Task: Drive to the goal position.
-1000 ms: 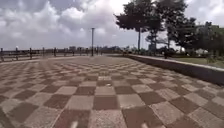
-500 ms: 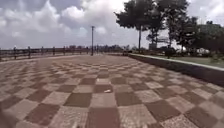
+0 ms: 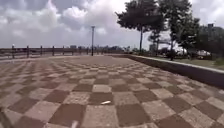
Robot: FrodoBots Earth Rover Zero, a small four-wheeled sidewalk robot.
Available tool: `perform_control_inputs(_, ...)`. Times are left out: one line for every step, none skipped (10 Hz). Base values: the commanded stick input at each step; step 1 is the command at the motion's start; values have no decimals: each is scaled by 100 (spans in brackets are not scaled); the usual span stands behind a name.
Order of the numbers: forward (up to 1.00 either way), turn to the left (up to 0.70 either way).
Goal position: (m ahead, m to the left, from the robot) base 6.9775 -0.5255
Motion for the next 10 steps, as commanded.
perform_control_inputs(70, 0)
perform_control_inputs(70, 0)
perform_control_inputs(70, 0)
perform_control_inputs(70, 0)
perform_control_inputs(70, 0)
perform_control_inputs(70, 0)
perform_control_inputs(70, 0)
perform_control_inputs(70, 0)
perform_control_inputs(70, 0)
perform_control_inputs(70, 0)
